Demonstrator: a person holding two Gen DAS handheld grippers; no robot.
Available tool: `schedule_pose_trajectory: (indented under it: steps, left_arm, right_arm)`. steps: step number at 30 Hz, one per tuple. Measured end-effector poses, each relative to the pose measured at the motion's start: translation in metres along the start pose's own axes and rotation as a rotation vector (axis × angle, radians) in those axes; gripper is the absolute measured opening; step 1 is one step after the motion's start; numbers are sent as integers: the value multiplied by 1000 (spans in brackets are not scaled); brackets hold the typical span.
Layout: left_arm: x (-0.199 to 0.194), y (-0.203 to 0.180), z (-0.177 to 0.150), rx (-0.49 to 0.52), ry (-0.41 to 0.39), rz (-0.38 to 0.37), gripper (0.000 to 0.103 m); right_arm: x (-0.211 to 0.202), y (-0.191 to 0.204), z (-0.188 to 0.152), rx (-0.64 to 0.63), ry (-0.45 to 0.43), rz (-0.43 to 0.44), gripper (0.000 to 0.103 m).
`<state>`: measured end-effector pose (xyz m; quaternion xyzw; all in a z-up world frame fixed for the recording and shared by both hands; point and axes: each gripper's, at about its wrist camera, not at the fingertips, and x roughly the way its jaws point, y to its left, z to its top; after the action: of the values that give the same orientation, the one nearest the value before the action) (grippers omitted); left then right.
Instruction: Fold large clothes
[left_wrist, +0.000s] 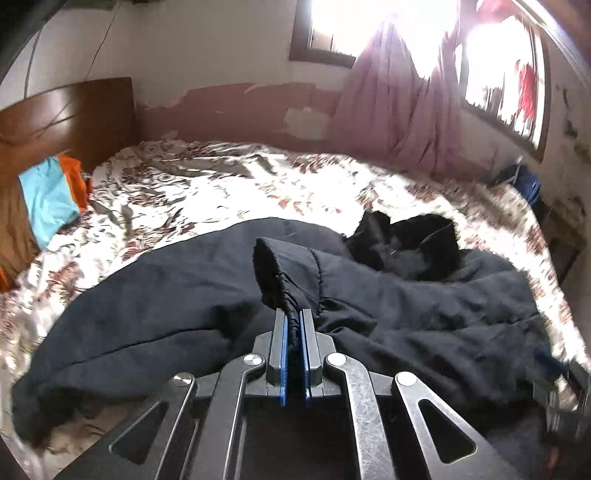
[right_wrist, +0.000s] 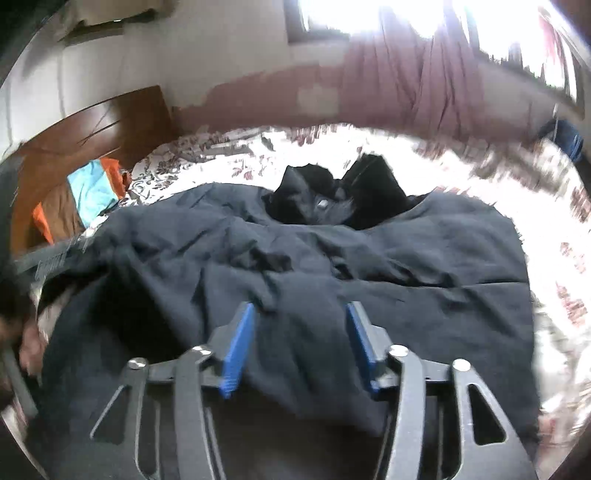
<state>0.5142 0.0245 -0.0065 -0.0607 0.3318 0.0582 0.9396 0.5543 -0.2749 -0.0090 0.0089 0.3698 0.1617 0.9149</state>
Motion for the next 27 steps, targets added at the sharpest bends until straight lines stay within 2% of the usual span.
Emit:
schedule_pose_trajectory:
  steps: [1, 2, 6, 9, 12, 14, 15, 16, 18, 20, 21, 22, 24, 27]
  left_arm:
    - [3, 4, -4, 10, 12, 16, 6]
    - [7, 9, -9, 13, 26, 29, 6]
    - [25, 27, -28, -25, 85, 12, 7]
    - [30, 35, -35, -40, 91, -37, 9]
    - [33, 45, -38, -93, 102, -123, 16]
    - [31, 54, -42, -145, 101, -180, 26]
    - [29, 59, -43, -168, 96, -204, 36]
    - [25, 63, -45, -184, 87, -233, 48]
    - [19, 65, -48, -195, 75, -264, 63]
    - [7, 68, -50, -207, 58, -254, 75]
    - [-2, 72, -53, -218, 42, -242, 82]
    - [-9, 77, -54, -230, 27, -244, 85]
    - [-27, 94, -61, -271, 1, -265, 88]
    - [-47, 126, -75, -343, -20, -265, 91]
  right_arm:
    - [15, 2, 2, 18, 30, 8, 30]
    - [33, 5, 5, 31, 62, 12, 26]
    - [75, 16, -1, 12, 165, -11, 25]
    - [96, 20, -10, 6, 220, -41, 25]
    - [103, 20, -17, 25, 220, -41, 26]
    - [106, 22, -19, 17, 220, -46, 26]
    - [106, 23, -20, 12, 219, -48, 26]
    - [105, 24, -21, 6, 217, -49, 28]
    - [102, 26, -22, -4, 207, -39, 34]
    - [96, 29, -25, -12, 189, -19, 47]
    - [92, 32, -25, -18, 184, -19, 58]
    - [88, 33, -25, -25, 180, -25, 64]
    - [80, 42, -28, -48, 175, -53, 70]
    - [67, 52, -30, -70, 167, -83, 73]
